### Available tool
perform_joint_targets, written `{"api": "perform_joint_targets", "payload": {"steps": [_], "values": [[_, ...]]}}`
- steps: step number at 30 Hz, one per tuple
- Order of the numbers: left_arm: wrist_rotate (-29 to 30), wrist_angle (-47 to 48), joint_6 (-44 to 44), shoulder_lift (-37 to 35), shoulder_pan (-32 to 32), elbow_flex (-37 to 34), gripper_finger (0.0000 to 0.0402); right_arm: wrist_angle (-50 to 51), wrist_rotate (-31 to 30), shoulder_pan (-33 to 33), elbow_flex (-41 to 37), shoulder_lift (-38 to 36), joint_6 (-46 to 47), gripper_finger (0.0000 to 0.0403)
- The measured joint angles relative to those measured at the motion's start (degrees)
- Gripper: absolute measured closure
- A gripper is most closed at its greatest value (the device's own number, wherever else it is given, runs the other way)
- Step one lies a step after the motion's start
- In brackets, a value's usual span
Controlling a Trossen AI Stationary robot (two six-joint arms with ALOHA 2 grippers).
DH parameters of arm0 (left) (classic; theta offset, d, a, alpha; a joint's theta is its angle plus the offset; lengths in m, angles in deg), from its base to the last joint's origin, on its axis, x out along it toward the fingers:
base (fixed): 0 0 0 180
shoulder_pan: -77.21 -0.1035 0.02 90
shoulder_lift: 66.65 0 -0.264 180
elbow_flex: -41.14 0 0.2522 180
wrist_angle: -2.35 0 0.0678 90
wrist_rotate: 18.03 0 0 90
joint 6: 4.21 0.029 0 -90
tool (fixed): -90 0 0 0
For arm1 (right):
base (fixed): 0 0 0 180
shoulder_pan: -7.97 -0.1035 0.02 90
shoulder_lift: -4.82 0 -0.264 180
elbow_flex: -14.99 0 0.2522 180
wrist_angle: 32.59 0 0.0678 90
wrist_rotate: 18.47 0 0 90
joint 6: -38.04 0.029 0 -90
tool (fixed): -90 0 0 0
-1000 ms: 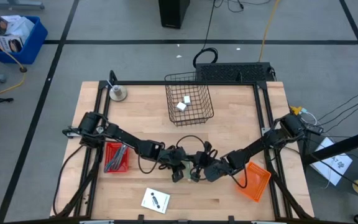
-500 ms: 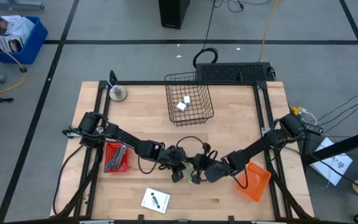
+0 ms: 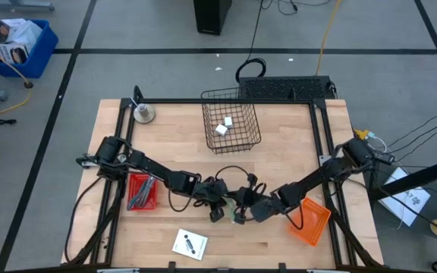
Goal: Pick and place items into bin
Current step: Put the right card reader box into the orange basket
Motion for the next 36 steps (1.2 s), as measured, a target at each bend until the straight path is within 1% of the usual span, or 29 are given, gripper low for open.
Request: {"api": "perform_joint_targets", "payload": {"steps": [5, 13, 15, 17, 20, 22, 25, 28, 29, 31, 34, 36], "values": [[0.0, 0.0, 0.0, 0.0, 0.0, 0.0, 0.0373, -0.3, 0.0, 0.0, 0.0, -1.7, -1.4, 0.0403], [0.2, -0.4, 0.2, -0.2, 0.0, 0.0, 0.0373, -0.4, 0.4, 0.0, -0.1, -4.3, -0.9, 0.0403], [0.2, -0.5, 0.6, -0.3, 0.0, 0.0, 0.0373, -0.8, 0.5, 0.0, -0.1, -4.9, 1.3, 0.0403], [-0.1, -0.6, 1.2, -0.3, 0.0, 0.1, 0.0373, -0.2, 1.2, 0.0, -0.1, -5.4, 5.6, 0.0403], [-1.8, 1.4, 1.6, -1.2, 0.0, 0.1, 0.0373, 0.0, 3.0, 0.4, -0.1, -5.4, 11.7, 0.0398], [-2.9, 2.9, 0.6, -1.9, 0.2, 0.0, 0.0373, -0.7, 7.9, 0.8, -0.1, -6.2, 14.6, 0.0384], [-2.9, 8.0, 0.7, -4.4, 0.8, -0.1, 0.0373, -2.0, 17.5, 1.7, 0.6, -8.6, 17.8, 0.0348], [-0.3, 12.9, 1.9, -7.3, 1.4, -0.1, 0.0373, 1.3, 22.8, 2.7, 0.7, -11.6, 19.5, 0.0305], [0.9, 14.5, 2.4, -8.5, 1.6, -0.1, 0.0373, 3.8, 23.9, 3.1, 0.7, -12.6, 19.7, 0.0291], [3.7, 17.3, 3.1, -10.4, 2.3, -0.1, 0.0373, 8.6, 24.0, 3.8, 0.5, -14.3, 19.6, 0.027], [8.1, 21.3, 3.2, -13.5, 3.4, -0.1, 0.0373, 11.0, 24.2, 4.4, 0.6, -16.4, 19.7, 0.0247], [10.7, 22.0, 3.4, -15.4, 4.0, 0.0, 0.0373, 9.5, 25.5, 4.7, 0.6, -17.2, 18.5, 0.0236]]}}
